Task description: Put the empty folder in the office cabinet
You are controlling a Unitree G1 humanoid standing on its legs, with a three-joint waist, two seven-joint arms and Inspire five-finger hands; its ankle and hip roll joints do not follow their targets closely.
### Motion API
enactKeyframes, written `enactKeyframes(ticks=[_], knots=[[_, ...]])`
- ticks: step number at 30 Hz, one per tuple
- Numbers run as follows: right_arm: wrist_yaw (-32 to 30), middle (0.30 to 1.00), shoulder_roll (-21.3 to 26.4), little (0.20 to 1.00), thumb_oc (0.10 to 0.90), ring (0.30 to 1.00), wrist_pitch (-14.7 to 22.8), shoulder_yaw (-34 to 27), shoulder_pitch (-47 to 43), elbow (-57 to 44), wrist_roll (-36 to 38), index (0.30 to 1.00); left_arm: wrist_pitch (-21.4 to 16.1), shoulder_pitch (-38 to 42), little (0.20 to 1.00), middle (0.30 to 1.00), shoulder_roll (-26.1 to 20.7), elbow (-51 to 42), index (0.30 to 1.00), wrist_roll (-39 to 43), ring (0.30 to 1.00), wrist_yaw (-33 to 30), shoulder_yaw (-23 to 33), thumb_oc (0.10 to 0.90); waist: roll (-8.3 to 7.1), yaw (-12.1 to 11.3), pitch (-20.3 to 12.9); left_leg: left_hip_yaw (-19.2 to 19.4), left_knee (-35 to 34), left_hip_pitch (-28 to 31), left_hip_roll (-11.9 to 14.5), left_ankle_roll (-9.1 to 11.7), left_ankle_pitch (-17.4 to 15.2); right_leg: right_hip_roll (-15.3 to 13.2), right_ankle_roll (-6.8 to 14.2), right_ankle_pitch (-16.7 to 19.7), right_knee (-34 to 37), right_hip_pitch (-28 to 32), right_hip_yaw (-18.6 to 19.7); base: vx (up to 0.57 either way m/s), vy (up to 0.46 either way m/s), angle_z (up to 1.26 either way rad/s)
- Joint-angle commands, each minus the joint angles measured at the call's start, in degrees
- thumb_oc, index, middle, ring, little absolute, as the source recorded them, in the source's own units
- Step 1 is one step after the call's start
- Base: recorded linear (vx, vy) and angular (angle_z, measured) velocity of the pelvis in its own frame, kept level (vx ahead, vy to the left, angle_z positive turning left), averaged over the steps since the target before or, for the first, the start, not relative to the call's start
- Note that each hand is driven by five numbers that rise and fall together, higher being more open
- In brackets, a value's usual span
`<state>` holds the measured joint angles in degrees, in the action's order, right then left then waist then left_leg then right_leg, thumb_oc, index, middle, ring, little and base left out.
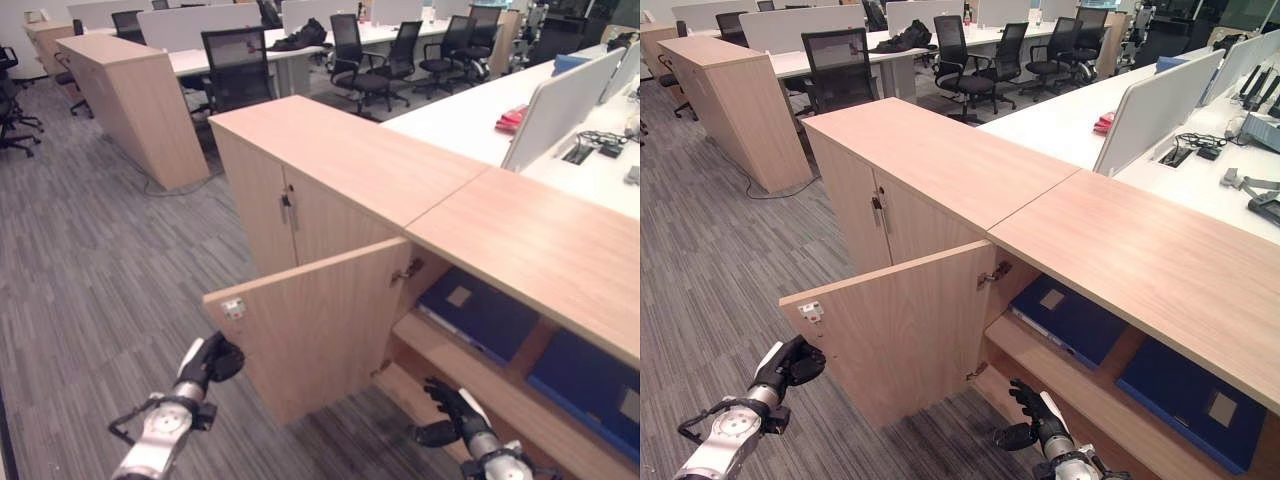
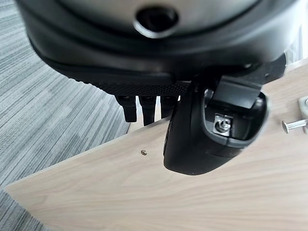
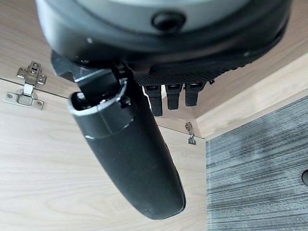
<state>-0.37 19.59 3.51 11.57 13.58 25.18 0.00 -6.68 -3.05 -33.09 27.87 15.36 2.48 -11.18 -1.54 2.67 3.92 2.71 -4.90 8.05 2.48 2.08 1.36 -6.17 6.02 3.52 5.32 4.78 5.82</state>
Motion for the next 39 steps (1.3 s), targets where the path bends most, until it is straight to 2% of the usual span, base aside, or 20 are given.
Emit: enactKeyframes(ticks=[1, 6, 8, 9, 10, 12, 13, 16, 17, 19, 20, 21, 22, 25, 35, 37, 38, 39], knots=[[-0.3, 0.900, 1.4, 0.900, 0.800, 0.900, 4.1, -2.4, -5.1, -4.2, -0.6, 0.900, -7.1, 10.0, 0.900, 0.900, 3.4, -11.9, 0.900, -1.0, 0.900, 10.8, -8.6, 0.800, 1.74, 3.9, 0.1, 2.0, 0.8, 2.0, 0.4, -0.1, -5.1, -3.0, 5.4, -3.8, -6.3, -1.4, -2.6, -0.07, 0.041, -0.09], [-0.3, 0.900, 0.8, 0.900, 0.800, 0.900, 3.9, -3.9, -4.7, -4.5, 0.3, 0.900, -6.7, 8.7, 0.900, 0.900, 1.4, -14.8, 0.900, -1.3, 0.900, 13.6, -10.7, 0.800, 1.93, 4.5, 1.1, 2.7, 1.0, 1.5, -0.4, -0.6, -5.4, -3.8, 6.0, -3.2, -7.0, -2.9, -1.6, -0.01, 0.045, -0.07], [-1.1, 0.900, 1.0, 0.900, 0.800, 0.900, 3.7, -4.7, -6.3, -4.1, 0.7, 0.900, -6.6, 8.0, 0.900, 0.900, 0.3, -15.5, 0.900, -0.3, 0.900, 14.9, -11.5, 0.800, 2.55, 4.8, 2.0, 3.7, 0.9, 1.6, -0.7, -1.0, -6.1, -3.9, 6.8, -3.3, -8.1, -4.4, -0.9, -0.10, 0.033, -0.29], [-2.5, 0.900, 1.1, 0.900, 0.800, 0.900, 3.5, -4.8, -9.6, -2.9, 1.2, 0.900, -6.4, 7.7, 0.900, 0.900, -0.7, -16.3, 0.900, 0.5, 0.900, 15.4, -12.5, 0.800, 3.28, 4.4, 4.0, 5.7, 1.4, 0.9, -0.1, -1.0, -5.8, -4.6, 7.7, -1.4, -11.5, -8.0, -3.7, -0.27, -0.019, -0.53], [-4.2, 0.900, 1.1, 0.900, 0.800, 0.900, 3.1, -4.8, -13.6, -1.8, 2.0, 0.900, -5.7, 6.4, 0.900, 0.900, -2.4, -18.6, 0.900, 2.5, 0.900, 16.2, -12.7, 0.800, 5.09, 2.0, 5.2, 9.3, 2.6, -0.6, 1.5, -0.6, -5.6, -8.5, 6.5, -3.3, -15.8, -9.0, -16.6, -0.28, -0.024, -0.74], [-4.2, 0.900, 1.0, 0.900, 0.800, 0.900, 3.1, -4.7, -13.8, -1.7, 2.0, 0.900, -5.6, 6.4, 0.900, 0.900, -2.5, -18.7, 0.900, 2.5, 0.900, 16.2, -12.6, 0.800, 5.00, 2.2, 5.0, 9.1, 2.8, -1.2, 1.5, -0.6, -5.3, -8.6, 6.4, -3.0, -15.7, -9.3, -16.8, -0.16, -0.013, -1.24], [-4.8, 0.900, 0.6, 0.900, 0.800, 0.900, 3.0, -4.9, -15.1, -2.3, 2.3, 0.900, -5.0, 3.8, 0.900, 0.900, -3.7, -20.6, 0.900, 4.3, 0.900, 16.9, -11.0, 0.800, 5.39, 0.5, 4.8, 12.9, 4.5, -2.8, 2.3, -1.3, -5.1, -11.6, 4.5, -5.1, -20.9, -8.2, -24.9, -0.18, -0.040, -1.24], [-4.6, 0.900, 0.6, 0.900, 0.800, 0.900, 2.8, -4.9, -16.1, -2.0, 2.2, 0.900, -3.9, -1.2, 0.900, 0.900, -3.4, -23.0, 0.900, 8.0, 0.900, 17.6, -7.5, 0.800, 5.22, -1.6, 4.0, 17.2, 5.7, -3.9, 2.8, -2.0, -4.8, -13.2, 4.3, -6.1, -25.4, -6.5, -27.2, -0.14, -0.068, -0.84], [-5.0, 0.900, 0.7, 0.900, 0.800, 0.900, 2.8, -5.1, -16.7, -1.8, 2.2, 0.900, -3.6, -2.6, 0.900, 0.900, -3.2, -23.5, 0.900, 9.0, 0.900, 17.8, -6.3, 0.800, 5.45, -2.8, 3.6, 19.2, 6.3, -4.6, 3.2, -1.9, -4.3, -14.8, 4.6, -5.6, -25.8, -5.0, -30.1, -0.12, -0.095, -0.87], [-5.2, 0.900, 0.3, 0.900, 0.800, 0.900, 2.8, -5.4, -16.4, -2.3, 2.3, 0.900, -3.0, -4.1, 0.900, 0.900, -1.9, -23.3, 0.900, 9.3, 0.900, 17.3, -4.7, 0.800, 4.95, -4.3, 2.7, 21.8, 6.8, -5.5, 3.5, -1.6, -4.1, -16.6, 5.0, -4.3, -23.7, -2.5, -33.5, -0.12, -0.170, -0.79], [-5.2, 0.900, 0.1, 0.900, 0.800, 0.900, 2.6, -5.7, -15.9, -2.4, 2.4, 0.900, -3.0, -4.8, 0.900, 0.900, -1.1, -23.1, 0.900, 9.6, 0.900, 17.1, -4.1, 0.800, 4.76, -4.5, 2.4, 22.3, 7.0, -5.8, 3.5, -1.4, -4.0, -16.5, 5.2, -4.5, -21.5, -1.6, -33.5, -0.10, -0.317, -0.70], [-5.2, 0.900, 0.0, 0.900, 0.800, 0.900, 2.3, -6.3, -14.7, -3.0, 3.0, 0.900, -3.3, -5.5, 0.900, 0.900, 0.4, -22.9, 0.900, 9.9, 0.900, 16.3, -3.0, 0.800, 4.53, -4.4, 1.5, 23.3, 7.7, -6.4, 4.1, -0.5, -3.4, -14.9, 5.5, -5.5, -15.2, 0.7, -32.1, -0.05, -0.239, -0.65], [-5.2, 0.900, 0.0, 0.900, 0.800, 0.900, 2.3, -6.3, -14.7, -3.1, 3.0, 0.900, -3.3, -5.5, 0.900, 0.900, 0.4, -22.9, 0.900, 9.9, 0.900, 16.3, -2.9, 0.800, 4.64, -4.5, 1.5, 23.4, 7.7, -6.4, 4.2, -0.4, -3.3, -14.7, 5.4, -5.3, -14.8, 0.8, -32.1, -0.05, -0.268, -0.61], [-5.1, 0.900, 0.9, 0.900, 0.800, 0.900, 2.2, -6.4, -13.8, -3.7, 3.3, 0.900, -3.7, -5.5, 0.900, 0.900, 2.6, -22.3, 0.900, 9.8, 0.900, 14.9, -2.5, 0.800, 5.73, -3.3, 1.3, 24.4, 7.2, -6.2, 6.5, 1.6, -0.9, -11.6, 5.3, -5.8, -10.0, 1.6, -28.9, -0.03, -0.213, -0.52], [-6.0, 0.900, 3.6, 0.900, 0.800, 0.900, 2.4, -7.6, -12.5, -3.6, 3.8, 0.900, -3.1, -3.8, 0.900, 0.900, 6.5, -21.8, 0.900, 10.1, 0.900, 14.0, -5.0, 0.800, 8.16, 1.4, 2.3, 25.3, 8.8, -4.5, 14.0, 6.4, 4.8, -3.7, 1.7, -9.9, -5.4, 4.8, -23.3, -0.04, -0.207, -0.37], [-6.1, 0.900, 4.0, 0.900, 0.800, 0.900, 2.5, -7.3, -12.3, -3.4, 3.9, 0.900, -3.1, -3.2, 0.900, 0.900, 7.3, -21.4, 0.900, 10.0, 0.900, 13.9, -5.9, 0.800, 8.60, 2.3, 2.9, 24.5, 9.9, -4.5, 15.1, 7.3, 6.3, -2.7, 1.1, -10.4, -5.2, 5.0, -21.4, -0.05, -0.119, -0.54], [-6.1, 0.900, 4.2, 0.900, 0.800, 0.900, 2.5, -6.8, -12.5, -3.1, 4.0, 0.900, -3.1, -2.9, 0.900, 0.900, 7.7, -21.2, 0.900, 10.0, 0.900, 13.9, -6.4, 0.800, 8.68, 2.6, 3.2, 23.0, 10.7, -4.6, 15.2, 7.5, 6.5, -2.3, 0.8, -10.7, -5.3, 4.8, -20.4, -0.07, -0.099, -0.81], [-6.0, 0.900, 4.4, 0.900, 0.800, 0.900, 2.5, -6.2, -12.9, -2.9, 4.0, 0.900, -3.3, -2.6, 0.900, 0.900, 7.9, -21.0, 0.900, 10.1, 0.900, 13.5, -6.7, 0.800, 8.94, 2.4, 3.5, 19.7, 11.2, -5.1, 14.9, 7.8, 7.7, -1.7, 0.5, -10.5, -5.5, 4.0, -18.9, -0.06, -0.069, -0.75]])
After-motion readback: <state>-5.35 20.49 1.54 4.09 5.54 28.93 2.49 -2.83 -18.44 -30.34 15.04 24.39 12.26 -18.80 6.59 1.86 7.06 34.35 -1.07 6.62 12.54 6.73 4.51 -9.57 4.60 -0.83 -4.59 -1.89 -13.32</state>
